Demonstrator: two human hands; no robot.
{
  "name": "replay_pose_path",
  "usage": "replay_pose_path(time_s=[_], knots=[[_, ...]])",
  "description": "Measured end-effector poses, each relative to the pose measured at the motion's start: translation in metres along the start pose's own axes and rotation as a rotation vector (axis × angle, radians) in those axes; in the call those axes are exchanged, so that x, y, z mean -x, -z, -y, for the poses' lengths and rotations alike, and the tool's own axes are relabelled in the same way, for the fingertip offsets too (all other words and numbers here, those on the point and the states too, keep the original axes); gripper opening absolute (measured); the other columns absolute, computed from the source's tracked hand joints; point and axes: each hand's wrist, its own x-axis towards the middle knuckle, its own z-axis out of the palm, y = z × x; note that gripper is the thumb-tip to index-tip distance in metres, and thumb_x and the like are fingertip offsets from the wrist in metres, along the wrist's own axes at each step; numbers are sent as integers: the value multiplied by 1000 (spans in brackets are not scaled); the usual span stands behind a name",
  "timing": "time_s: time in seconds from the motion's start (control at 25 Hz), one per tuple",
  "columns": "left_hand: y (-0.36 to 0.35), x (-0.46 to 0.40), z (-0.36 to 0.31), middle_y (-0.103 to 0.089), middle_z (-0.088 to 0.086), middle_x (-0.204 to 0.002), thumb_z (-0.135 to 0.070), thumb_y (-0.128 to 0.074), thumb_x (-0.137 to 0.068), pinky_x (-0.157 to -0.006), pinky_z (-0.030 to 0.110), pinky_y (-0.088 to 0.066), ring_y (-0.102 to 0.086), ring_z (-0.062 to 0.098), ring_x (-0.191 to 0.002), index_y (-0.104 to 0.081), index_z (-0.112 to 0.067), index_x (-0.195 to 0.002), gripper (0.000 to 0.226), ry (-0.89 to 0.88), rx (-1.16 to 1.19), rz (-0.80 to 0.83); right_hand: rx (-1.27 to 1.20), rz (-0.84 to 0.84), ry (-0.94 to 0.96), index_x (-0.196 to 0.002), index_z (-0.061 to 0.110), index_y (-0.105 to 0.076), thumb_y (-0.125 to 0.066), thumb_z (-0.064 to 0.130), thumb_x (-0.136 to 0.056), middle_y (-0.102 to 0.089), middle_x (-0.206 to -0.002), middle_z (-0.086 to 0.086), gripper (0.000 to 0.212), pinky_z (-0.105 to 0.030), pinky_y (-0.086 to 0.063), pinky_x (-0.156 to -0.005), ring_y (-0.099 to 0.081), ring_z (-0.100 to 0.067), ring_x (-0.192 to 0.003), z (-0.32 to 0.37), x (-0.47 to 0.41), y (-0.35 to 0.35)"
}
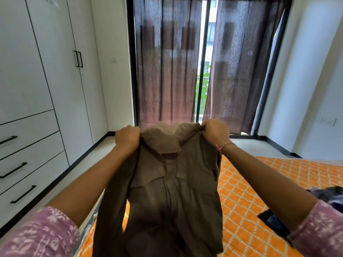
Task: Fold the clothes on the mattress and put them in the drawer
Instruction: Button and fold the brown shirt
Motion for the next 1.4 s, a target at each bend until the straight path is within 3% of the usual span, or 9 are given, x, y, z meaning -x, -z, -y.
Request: replay_pose_path(time_s=[0.16, 0.24, 0.44, 0.52, 0.76, 0.92, 1.08, 1.16, 1.4], knots=[[-7, -2, -1, -64, 13, -94, -13, -44, -98, -73, 32, -50, -64, 27, -83, -63, -3, -100, 22, 215, 244, -49, 42, -72, 31, -101, 7, -71, -42, 11, -97, -66, -99, -13, 29, -35, -48, -75, -62, -31, -90, -6, 2, -5], [-4, -8, 1, -60, 7, -72, -13, -49, -97, -56, 20, -50, -61, 11, -50, -61, 0, -100, 18, 287, 577, -24, -53, -137, -85, -95, 2, -69, -42, 10, -98, -64, -94, -16, 29, -36, -48, -73, -62, -32, -84, -12, -1, -4], [7, -6, 4, -66, 15, -77, -44, -48, -96, -46, 27, -54, -62, 16, -38, -52, 1, -105, 45, 509, 1192, 214, -429, 209, -244, -109, -8, -63, -52, 12, -93, -66, -104, -25, 28, -26, -52, -61, -63, -24, -71, -28, -16, 1], [9, -8, 12, -66, 20, -86, -43, -44, -97, -53, 33, -56, -66, 24, -52, -54, 2, -104, 47, 399, 947, 271, -519, 153, -264, -106, -9, -64, -44, 7, -94, -67, -99, -29, 28, -27, -55, -55, -64, -25, -64, -31, -20, 9], [50, -44, 26, -54, 5, -57, -41, -68, -84, -58, 27, -40, -51, 20, -53, -66, -5, -69, 40, -53, 570, -271, -915, -103, -357, -98, -6, -62, -36, -2, -97, -65, -84, -20, 26, -20, -44, -35, -60, -9, -36, -37, -55, 58], [61, -65, 10, -59, 12, -76, -30, -57, -93, -65, 31, -44, -57, 27, -69, -62, -1, -82, 31, 165, 290, -219, -575, 26, -234, -92, -15, -62, -40, -2, -93, -65, -84, -22, 26, -11, -43, -42, -54, -11, -43, -48, -75, 71], [62, -84, -10, -64, 17, -79, -13, -41, -100, -58, 34, -58, -64, 26, -54, -54, -4, -82, 24, 355, 798, -169, -445, -205, -92, -74, -9, -65, -48, -3, -85, -58, -68, -14, 22, -26, -41, -55, -52, -23, -62, -50, -83, 74], [57, -84, -14, -63, 17, -82, -8, -38, -100, -49, 29, -56, -65, 28, -58, -59, -6, -92, 23, 335, 1112, -130, -332, -61, -58, -86, -7, -71, -55, -4, -83, -66, -79, -18, 17, -32, -46, -65, -58, -29, -73, -61, -81, 65], [37, -77, -7, -60, 16, -67, -2, -52, -87, -64, 36, -51, -59, 33, -65, -65, 0, -71, 20, 62, 625, -434, -329, -104, -271, -86, -5, -69, -56, -4, -84, -68, -86, -22, 13, -34, -47, -61, -61, -32, -74, -83, -79, 51]])
